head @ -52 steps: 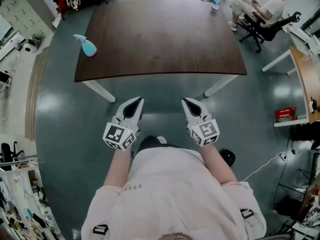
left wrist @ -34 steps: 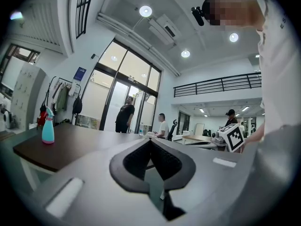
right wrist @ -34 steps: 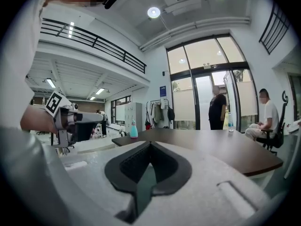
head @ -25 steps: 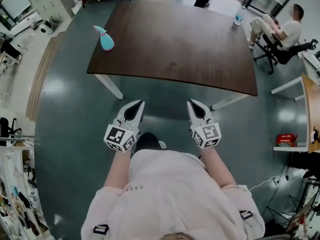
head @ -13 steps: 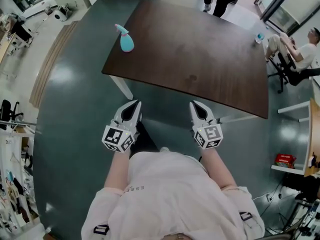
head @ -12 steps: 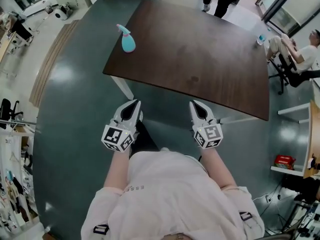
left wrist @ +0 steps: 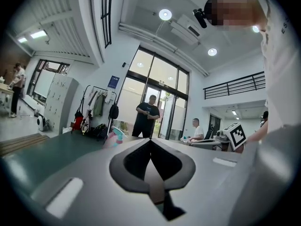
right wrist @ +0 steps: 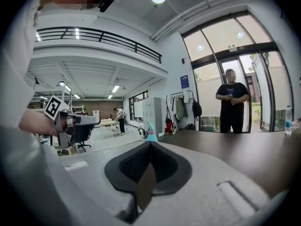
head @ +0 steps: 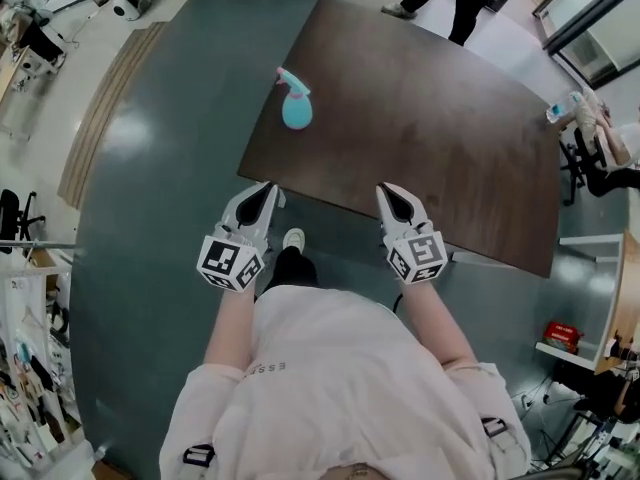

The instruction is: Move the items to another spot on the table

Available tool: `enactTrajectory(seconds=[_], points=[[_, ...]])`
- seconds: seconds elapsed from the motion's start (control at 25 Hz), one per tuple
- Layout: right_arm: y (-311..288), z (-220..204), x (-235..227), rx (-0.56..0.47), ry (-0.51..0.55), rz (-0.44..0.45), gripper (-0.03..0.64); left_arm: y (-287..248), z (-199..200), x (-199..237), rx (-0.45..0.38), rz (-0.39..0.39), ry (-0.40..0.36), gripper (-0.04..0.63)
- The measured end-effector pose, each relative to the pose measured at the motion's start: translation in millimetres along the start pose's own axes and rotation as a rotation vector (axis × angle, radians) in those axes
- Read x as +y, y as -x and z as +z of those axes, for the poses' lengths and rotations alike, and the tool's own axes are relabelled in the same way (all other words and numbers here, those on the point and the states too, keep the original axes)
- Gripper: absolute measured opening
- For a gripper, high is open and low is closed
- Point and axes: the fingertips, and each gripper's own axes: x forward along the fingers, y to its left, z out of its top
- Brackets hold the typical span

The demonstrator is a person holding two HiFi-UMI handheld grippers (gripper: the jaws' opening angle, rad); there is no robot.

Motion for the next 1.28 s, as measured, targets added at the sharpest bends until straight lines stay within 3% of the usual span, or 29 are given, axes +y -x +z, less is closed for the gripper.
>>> enactTrajectory(seconds=[0.16,0.48,0.72,0.92,1.12,1.28], points=[[-64.1,16.0,5.1,0.002,0.009,0.036,-0.008,-19.7,15.0,52.3,-0.002,0.006,0.007,0.015],[-185.2,28.0,22.8,0.050,-0.010,0.077,0.196,-41.3,31.1,140.7,0.019,0.015,0.021,0.015],[-230.0,28.2,3.7,0.092,0.016,0.031,0.310,-56.9,27.7,164.8,0.043,0.036,0.050,0.015],[-256.6,18.4,-4.6,0.125,-0.033,0.094,0.310,-67.5,15.7,170.6,0.068,0.053,0.074,0.015],[-277.2,7.1,10.3,0.155,0.004,0.132,0.299,-67.7,5.2,180.9,0.079,0.062,0.096,0.015],[-274.1,-0.9,8.4,0.175,0.029,0.164,0.142,-72.5,0.7,172.1,0.086,0.062,0.092,0.015]])
